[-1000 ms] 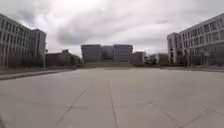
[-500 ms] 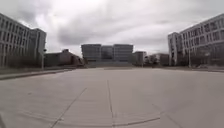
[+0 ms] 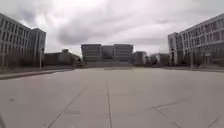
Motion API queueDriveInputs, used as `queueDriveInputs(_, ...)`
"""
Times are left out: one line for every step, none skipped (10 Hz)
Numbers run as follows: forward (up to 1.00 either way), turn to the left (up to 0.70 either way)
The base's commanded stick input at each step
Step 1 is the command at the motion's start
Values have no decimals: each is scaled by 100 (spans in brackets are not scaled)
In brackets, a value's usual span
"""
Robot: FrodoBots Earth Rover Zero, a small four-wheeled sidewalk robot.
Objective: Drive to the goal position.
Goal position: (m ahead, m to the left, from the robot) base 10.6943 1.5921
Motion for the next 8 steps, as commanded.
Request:
queueDriveInputs(100,0)
queueDriveInputs(100,0)
queueDriveInputs(100,0)
queueDriveInputs(100,0)
queueDriveInputs(100,0)
queueDriveInputs(100,0)
queueDriveInputs(100,0)
queueDriveInputs(100,0)
